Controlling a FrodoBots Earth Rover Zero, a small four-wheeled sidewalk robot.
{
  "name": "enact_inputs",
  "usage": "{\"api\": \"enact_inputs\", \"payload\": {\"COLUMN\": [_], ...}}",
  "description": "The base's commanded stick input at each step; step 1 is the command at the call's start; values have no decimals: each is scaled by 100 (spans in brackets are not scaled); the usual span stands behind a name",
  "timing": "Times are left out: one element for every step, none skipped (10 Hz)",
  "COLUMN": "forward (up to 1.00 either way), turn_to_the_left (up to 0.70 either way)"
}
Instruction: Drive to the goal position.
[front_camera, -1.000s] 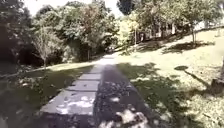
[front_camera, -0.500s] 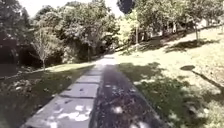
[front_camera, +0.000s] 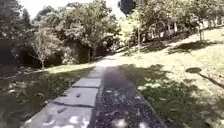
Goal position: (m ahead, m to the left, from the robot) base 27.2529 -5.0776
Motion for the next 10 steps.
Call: {"api": "enact_inputs", "payload": {"forward": [50,50,50,50,50,50,50,50,50,50], "turn_to_the_left": [0,0,0,0,0,0,0,0,0,0]}}
